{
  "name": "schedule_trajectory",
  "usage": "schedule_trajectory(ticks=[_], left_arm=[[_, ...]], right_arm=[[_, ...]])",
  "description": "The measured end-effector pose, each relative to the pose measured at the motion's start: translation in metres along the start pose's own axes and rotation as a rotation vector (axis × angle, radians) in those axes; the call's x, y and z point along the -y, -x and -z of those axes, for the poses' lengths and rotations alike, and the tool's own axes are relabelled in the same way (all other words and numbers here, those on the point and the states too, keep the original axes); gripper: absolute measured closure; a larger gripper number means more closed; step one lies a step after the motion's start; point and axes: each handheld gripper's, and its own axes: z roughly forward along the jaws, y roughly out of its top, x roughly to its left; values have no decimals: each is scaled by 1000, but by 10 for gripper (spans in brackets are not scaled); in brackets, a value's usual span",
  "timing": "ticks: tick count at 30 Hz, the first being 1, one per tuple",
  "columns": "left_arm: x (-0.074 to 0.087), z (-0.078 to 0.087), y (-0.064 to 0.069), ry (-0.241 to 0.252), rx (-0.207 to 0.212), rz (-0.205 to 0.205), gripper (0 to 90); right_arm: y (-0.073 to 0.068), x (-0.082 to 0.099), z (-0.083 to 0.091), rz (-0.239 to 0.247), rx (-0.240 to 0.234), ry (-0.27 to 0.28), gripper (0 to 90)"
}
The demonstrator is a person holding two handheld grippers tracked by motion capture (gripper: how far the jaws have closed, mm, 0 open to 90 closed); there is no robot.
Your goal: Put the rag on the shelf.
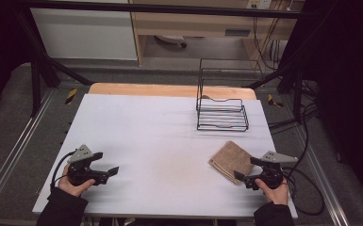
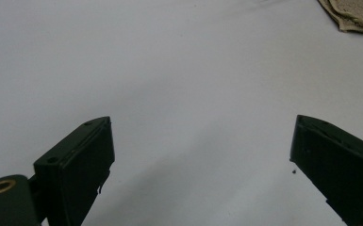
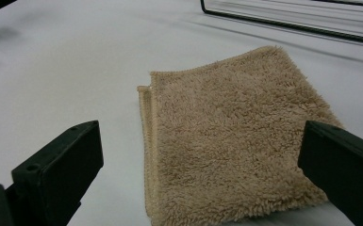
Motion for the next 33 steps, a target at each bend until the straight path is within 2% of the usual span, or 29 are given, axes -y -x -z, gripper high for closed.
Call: schedule_trajectory(ticks=[13, 19, 22, 26, 28, 32, 33], left_arm=[[1, 0, 0, -3, 2, -1, 69], [2, 0, -1, -2, 0, 7, 68], [2, -1, -1, -3, -3, 8, 68], [2, 0, -1, -3, -5, 8, 68], [2, 0, -1, -3, -6, 10, 67], [2, 0, -2, -4, -10, 13, 67], [2, 0, -2, -5, -11, 12, 67]], right_arm=[[-4, -2, -3, 28, 15, -17, 19], [-11, -6, -9, 30, 25, -31, 26], [-13, -8, -11, 48, 33, -33, 30], [-20, -12, -16, 63, 48, -37, 47], [-25, -14, -22, 85, 73, -45, 63], [-30, -18, -30, 81, 96, -54, 79], [-31, -19, -33, 97, 106, -64, 85]])
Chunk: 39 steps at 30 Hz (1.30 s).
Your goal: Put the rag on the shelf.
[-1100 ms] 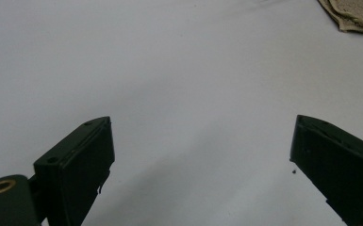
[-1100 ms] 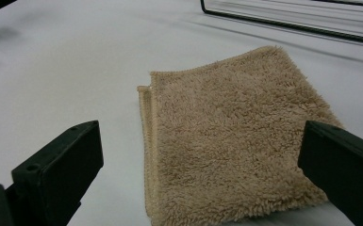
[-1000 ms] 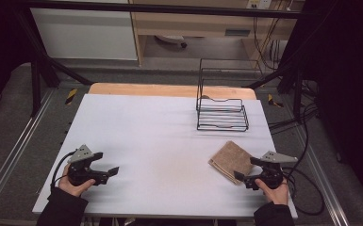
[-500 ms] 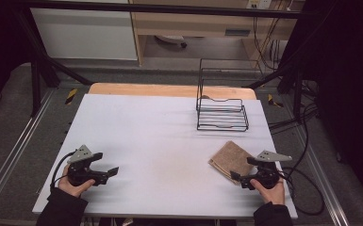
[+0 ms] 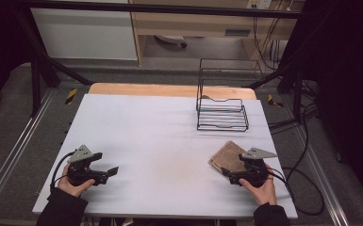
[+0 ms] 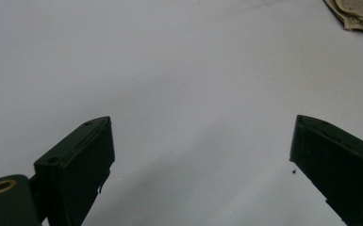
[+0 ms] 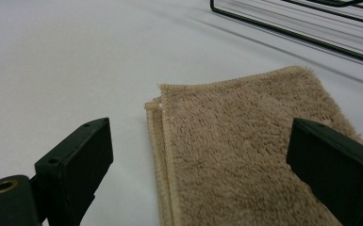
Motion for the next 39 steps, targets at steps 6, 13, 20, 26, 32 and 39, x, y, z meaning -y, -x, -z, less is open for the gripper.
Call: schedule_trajectory(ticks=[6, 13, 20, 26, 32, 39], left_arm=[[0, 0, -1, 2, -9, 8, 68], [0, 0, -1, 2, -6, 3, 69], [0, 0, -1, 1, -3, 3, 71], [0, 0, 0, -1, -4, 0, 74], [0, 0, 0, -4, -2, -1, 76], [0, 0, -1, -4, -1, 1, 77]], right_arm=[[-11, -12, -17, 63, -2, -45, 236], [-17, -19, -34, 106, 7, -100, 415], [-19, -21, -47, 134, 14, -132, 545], [-19, -20, -50, 155, 28, -148, 554], [-22, -19, -54, 205, 81, -163, 638], [-18, -21, -53, 223, 89, -176, 744]])
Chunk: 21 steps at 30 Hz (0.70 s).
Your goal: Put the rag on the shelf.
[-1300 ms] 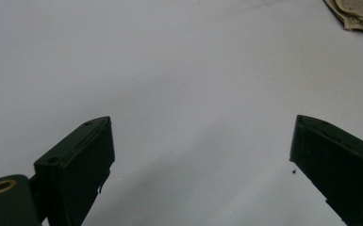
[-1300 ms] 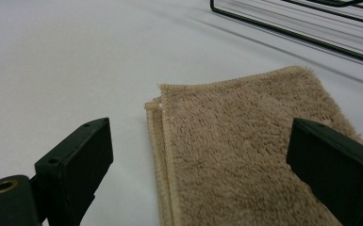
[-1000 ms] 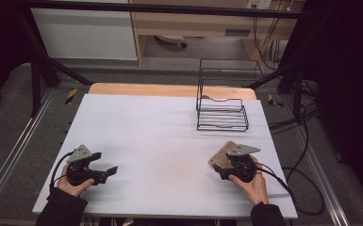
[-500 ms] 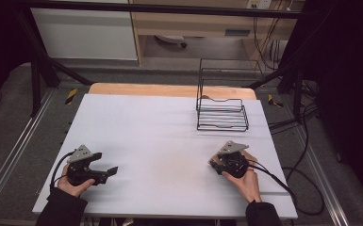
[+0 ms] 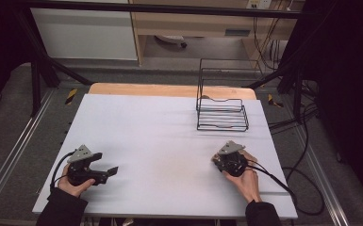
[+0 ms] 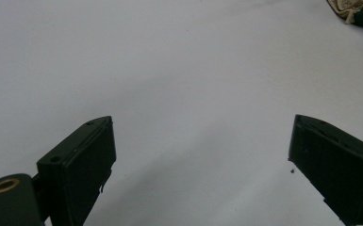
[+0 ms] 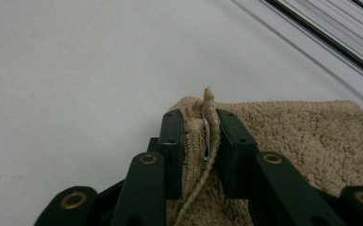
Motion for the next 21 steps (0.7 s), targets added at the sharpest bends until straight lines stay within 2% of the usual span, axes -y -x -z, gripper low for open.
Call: schedule_trajectory(ticks=[3, 10, 15, 18, 19, 21], left_arm=[[0, 0, 0, -2, 1, -1, 77], [0, 0, 0, 1, 4, 2, 80], [0, 0, 0, 1, 4, 2, 80], [0, 0, -1, 1, 3, 3, 80], [0, 0, -1, 1, 4, 2, 80], [0, 0, -1, 1, 2, 2, 80]], right_arm=[[2, -1, 1, -10, -4, -4, 791], [3, -1, 3, -35, -9, 9, 813], [5, -3, 11, -54, -26, 44, 816], [6, -4, 17, -79, -52, 74, 816], [6, -5, 20, -93, -75, 96, 816], [6, -6, 21, -95, -83, 102, 816]])
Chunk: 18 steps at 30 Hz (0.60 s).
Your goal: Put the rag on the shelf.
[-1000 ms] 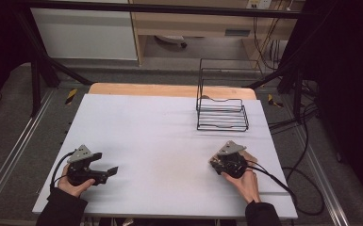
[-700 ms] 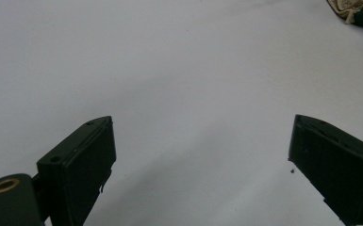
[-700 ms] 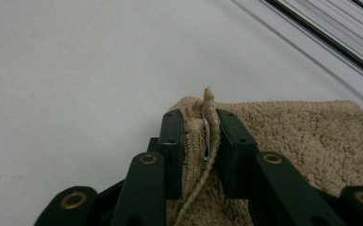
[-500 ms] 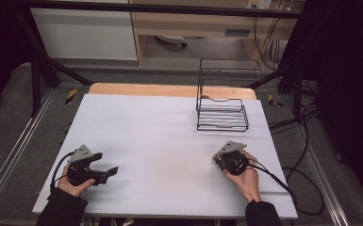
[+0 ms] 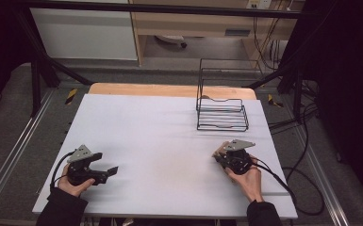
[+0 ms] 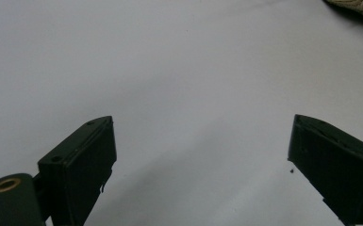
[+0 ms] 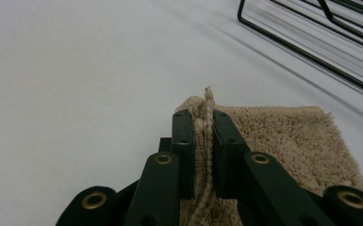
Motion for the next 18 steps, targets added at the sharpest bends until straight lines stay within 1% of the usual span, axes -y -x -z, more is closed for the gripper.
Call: schedule_trajectory(ticks=[2, 3, 5, 6, 9, 11, 12, 16, 18], left_arm=[[0, 0, 0, 0, -1, 0, 80], [0, 0, 0, 0, -1, 0, 80], [0, 0, 0, 0, -2, 1, 80], [0, 0, 0, 0, -2, 0, 80], [0, 0, 0, -1, -3, 0, 80], [0, 0, 0, -1, -4, 0, 80], [0, 0, 0, -1, -4, 0, 80], [0, 0, 0, -3, -6, 1, 80], [0, 0, 0, -2, -6, 1, 80]], right_arm=[[-3, -3, 2, 1, -18, 7, 816], [-7, -5, 2, 4, -42, 10, 815], [-12, -7, 0, 4, -59, 14, 815], [-12, -7, 0, 4, -59, 14, 815], [-20, -12, -2, 13, -76, 16, 815], [-24, -15, -4, 3, -95, 23, 815], [-26, -17, -5, 6, -101, 23, 815], [-38, -23, -13, 10, -119, 19, 815], [-44, -27, -17, 16, -130, 9, 815]])
